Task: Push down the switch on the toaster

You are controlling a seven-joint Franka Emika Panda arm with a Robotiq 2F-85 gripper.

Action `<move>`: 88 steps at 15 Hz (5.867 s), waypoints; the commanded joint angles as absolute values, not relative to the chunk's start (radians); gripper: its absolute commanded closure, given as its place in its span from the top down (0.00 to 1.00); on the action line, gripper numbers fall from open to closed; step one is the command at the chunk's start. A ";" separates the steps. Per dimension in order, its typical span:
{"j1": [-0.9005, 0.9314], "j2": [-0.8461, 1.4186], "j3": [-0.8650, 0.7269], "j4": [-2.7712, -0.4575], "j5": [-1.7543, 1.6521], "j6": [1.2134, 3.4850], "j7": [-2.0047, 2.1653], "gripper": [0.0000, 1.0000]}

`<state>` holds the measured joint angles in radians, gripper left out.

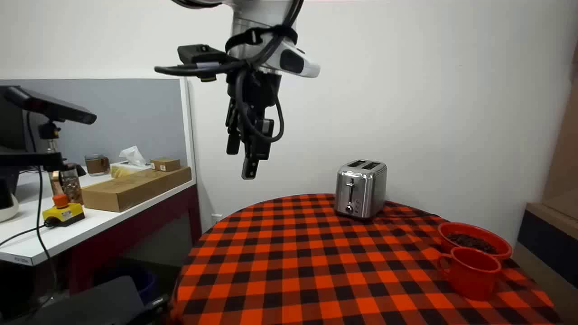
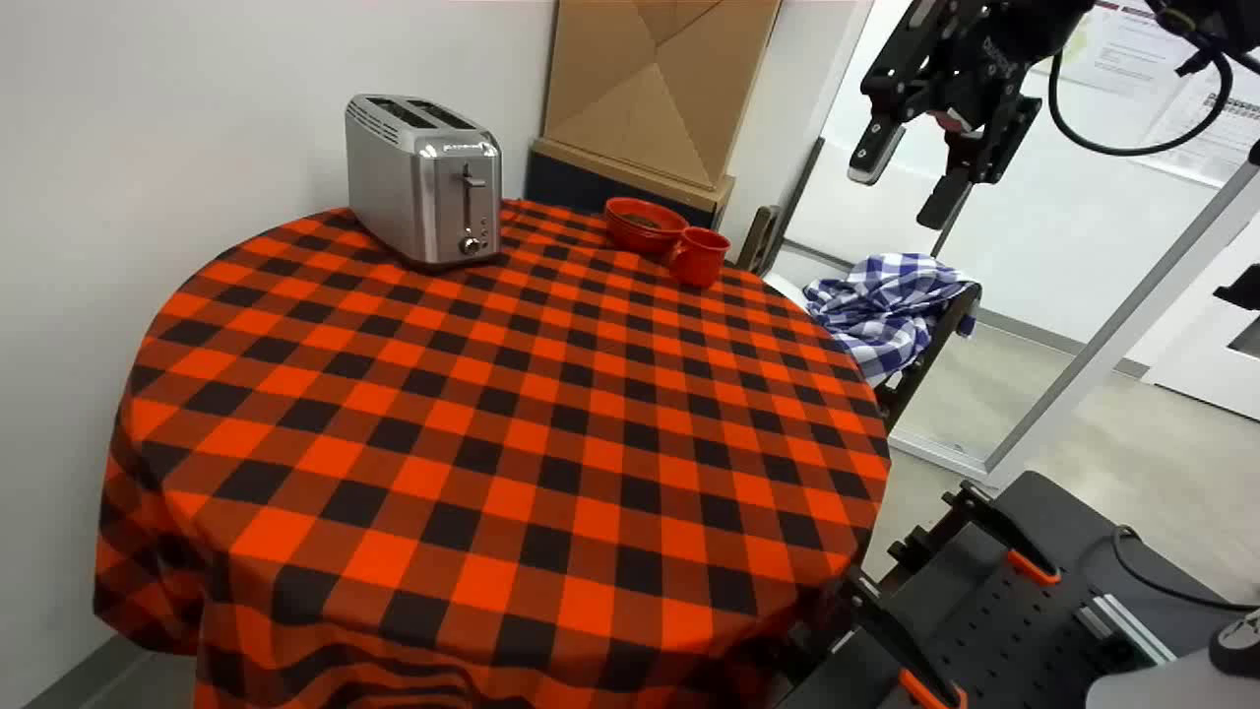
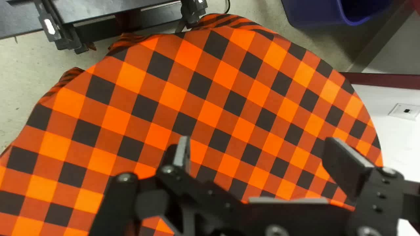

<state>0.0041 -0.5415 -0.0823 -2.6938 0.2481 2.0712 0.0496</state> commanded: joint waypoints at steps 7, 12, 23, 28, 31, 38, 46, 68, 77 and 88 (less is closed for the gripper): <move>0.014 -0.373 -0.028 -2.596 0.222 2.308 0.011 1.00; -0.015 -0.117 0.058 -2.384 0.057 2.620 0.120 1.00; 0.110 0.387 -0.101 -1.830 -0.708 2.948 0.878 1.00; 0.070 0.476 0.060 -1.793 -0.550 2.827 0.706 1.00; 0.136 0.510 0.023 -1.762 -0.411 2.743 0.547 1.00; 0.243 0.598 -0.125 -1.664 -0.375 2.812 0.525 0.37; 0.323 0.762 -0.208 -1.565 -0.267 2.998 0.507 0.00; 0.358 1.032 -0.259 -1.415 -0.113 3.044 0.456 0.02; 0.322 1.040 -0.197 -1.428 -0.021 3.036 0.412 0.02; 0.080 0.552 0.041 -1.782 0.119 2.595 0.235 0.90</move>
